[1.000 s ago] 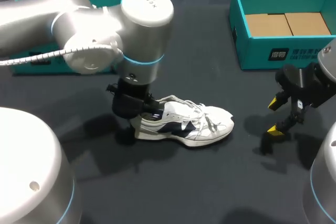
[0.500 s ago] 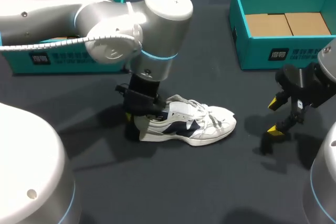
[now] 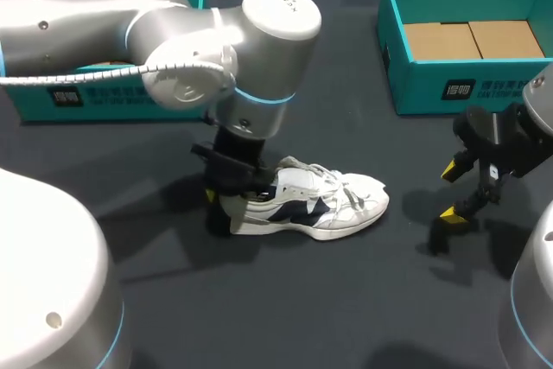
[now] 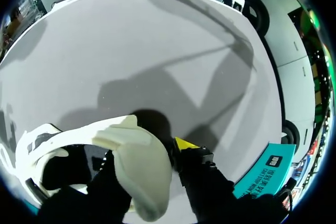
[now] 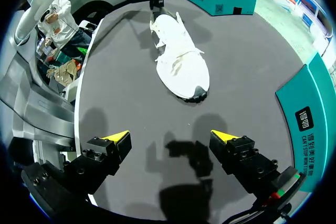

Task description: Take the shoe out of the shoebox, open the shoe tongue, remove and reinsert the insole, then place the shoe into the shoebox

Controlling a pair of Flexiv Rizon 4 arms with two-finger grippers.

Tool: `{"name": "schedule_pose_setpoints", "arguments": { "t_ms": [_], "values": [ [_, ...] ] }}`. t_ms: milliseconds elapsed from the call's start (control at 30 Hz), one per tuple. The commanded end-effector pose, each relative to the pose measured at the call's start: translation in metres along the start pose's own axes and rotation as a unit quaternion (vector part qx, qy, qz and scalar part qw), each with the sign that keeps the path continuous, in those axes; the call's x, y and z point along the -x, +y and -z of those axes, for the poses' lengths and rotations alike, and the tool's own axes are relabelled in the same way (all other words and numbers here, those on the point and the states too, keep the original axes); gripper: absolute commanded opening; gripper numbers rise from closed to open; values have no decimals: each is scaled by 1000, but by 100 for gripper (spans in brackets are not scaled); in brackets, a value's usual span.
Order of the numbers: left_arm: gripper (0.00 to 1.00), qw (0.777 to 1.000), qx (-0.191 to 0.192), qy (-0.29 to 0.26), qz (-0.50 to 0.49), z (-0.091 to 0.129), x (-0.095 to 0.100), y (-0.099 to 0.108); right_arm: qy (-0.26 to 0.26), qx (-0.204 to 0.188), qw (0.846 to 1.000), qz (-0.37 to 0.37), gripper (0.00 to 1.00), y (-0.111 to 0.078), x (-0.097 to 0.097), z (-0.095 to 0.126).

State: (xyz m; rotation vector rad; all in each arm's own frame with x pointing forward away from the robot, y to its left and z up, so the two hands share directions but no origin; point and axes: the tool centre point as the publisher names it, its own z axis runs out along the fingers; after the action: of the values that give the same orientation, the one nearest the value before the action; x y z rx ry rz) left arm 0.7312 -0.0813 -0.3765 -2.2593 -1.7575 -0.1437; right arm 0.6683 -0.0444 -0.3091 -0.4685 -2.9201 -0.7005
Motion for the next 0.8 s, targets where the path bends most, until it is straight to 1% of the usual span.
{"name": "schedule_pose_setpoints", "arguments": {
  "t_ms": [33,200,300,400,500,567,600,800],
  "values": [
    [100,1000,9,-17,7,9,-11,-9,-1,-1,1000,0,100,0,-1,0],
    [100,999,22,-41,27,34,-23,-18,-1,-1,1000,0,100,0,-1,0],
    [100,997,28,-66,41,59,-36,-24,-1,-1,1000,0,100,0,-1,0],
    [100,993,25,-94,67,83,-52,-31,-1,-1,1000,0,100,0,-1,0],
    [100,984,-16,-134,115,105,-73,-34,-1,-1,1000,0,100,0,-1,0],
    [100,972,-79,-162,152,110,-90,-35,-1,-1,1000,0,100,0,-1,0],
    [100,970,-91,-165,156,110,-97,-37,-1,-1,1000,0,100,0,-1,0],
    [100,970,-91,-165,156,110,-97,-37,-1,-1,1000,0,100,0,-1,0]
  ]
}}
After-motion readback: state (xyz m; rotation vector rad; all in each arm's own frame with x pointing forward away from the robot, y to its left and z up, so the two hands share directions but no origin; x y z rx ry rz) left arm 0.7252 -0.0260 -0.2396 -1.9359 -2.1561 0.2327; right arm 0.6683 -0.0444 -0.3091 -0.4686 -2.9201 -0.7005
